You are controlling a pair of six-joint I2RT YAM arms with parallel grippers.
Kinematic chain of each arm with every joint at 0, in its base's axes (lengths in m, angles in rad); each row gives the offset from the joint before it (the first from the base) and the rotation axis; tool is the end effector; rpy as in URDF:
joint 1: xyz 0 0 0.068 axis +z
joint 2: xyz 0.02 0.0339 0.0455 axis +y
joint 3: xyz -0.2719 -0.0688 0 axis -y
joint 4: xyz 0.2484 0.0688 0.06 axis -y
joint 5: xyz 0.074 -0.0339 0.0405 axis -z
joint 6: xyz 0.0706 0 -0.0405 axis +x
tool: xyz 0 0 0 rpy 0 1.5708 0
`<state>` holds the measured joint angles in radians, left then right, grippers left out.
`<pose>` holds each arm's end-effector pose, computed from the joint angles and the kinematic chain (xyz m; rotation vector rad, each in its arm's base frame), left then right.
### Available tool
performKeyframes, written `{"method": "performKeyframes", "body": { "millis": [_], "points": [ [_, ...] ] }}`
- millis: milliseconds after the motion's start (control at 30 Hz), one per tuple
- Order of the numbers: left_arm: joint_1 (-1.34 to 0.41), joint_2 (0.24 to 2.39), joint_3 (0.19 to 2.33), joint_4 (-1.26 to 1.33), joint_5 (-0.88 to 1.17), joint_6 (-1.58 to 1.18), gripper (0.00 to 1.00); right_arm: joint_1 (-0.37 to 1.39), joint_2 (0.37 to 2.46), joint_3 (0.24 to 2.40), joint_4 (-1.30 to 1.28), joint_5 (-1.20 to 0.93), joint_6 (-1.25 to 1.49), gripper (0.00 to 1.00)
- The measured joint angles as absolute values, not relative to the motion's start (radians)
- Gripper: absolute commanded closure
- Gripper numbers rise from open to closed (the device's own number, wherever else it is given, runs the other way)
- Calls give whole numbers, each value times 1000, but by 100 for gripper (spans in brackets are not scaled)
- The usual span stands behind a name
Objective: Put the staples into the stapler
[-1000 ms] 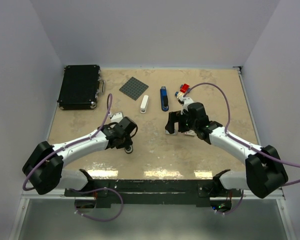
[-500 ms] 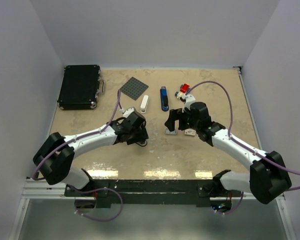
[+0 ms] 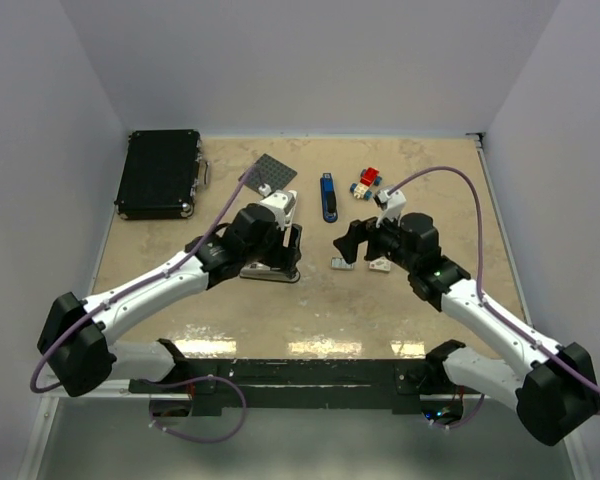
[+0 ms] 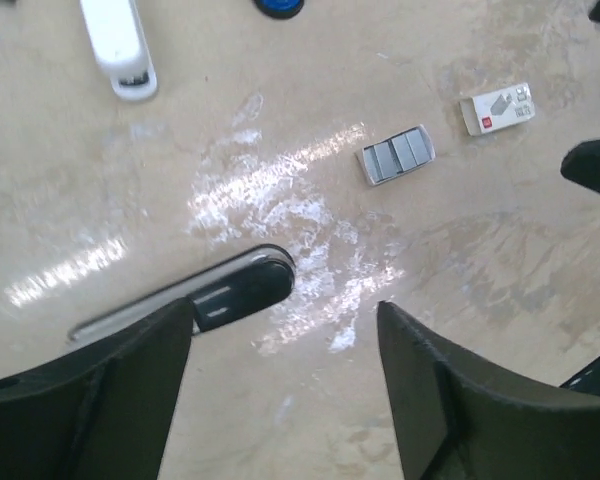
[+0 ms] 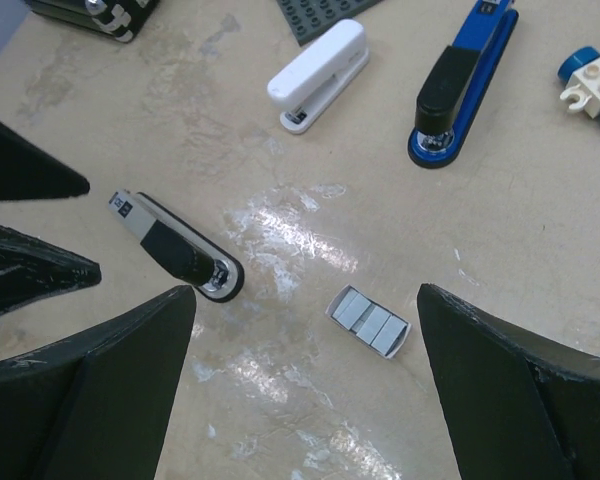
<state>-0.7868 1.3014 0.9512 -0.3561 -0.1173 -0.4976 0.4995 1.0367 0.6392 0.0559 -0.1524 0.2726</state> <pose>0.2256 -0.2145 0.2532 0.2732 2.3140 -0.5341 0.2313 0.1384 0.2585 -0.3272 1.9376 0.6602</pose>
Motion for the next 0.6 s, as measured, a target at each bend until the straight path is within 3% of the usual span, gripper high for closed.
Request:
{"method": "performKeyframes", "body": {
  "millis": [333,600],
  "points": [
    [-769,1396,952,-355,31,195,26,504,973,570,135,-179,265,2],
    [-741,1456,953,-354,142,462,34,504,862,532,146,-176,249,1]
  ]
}}
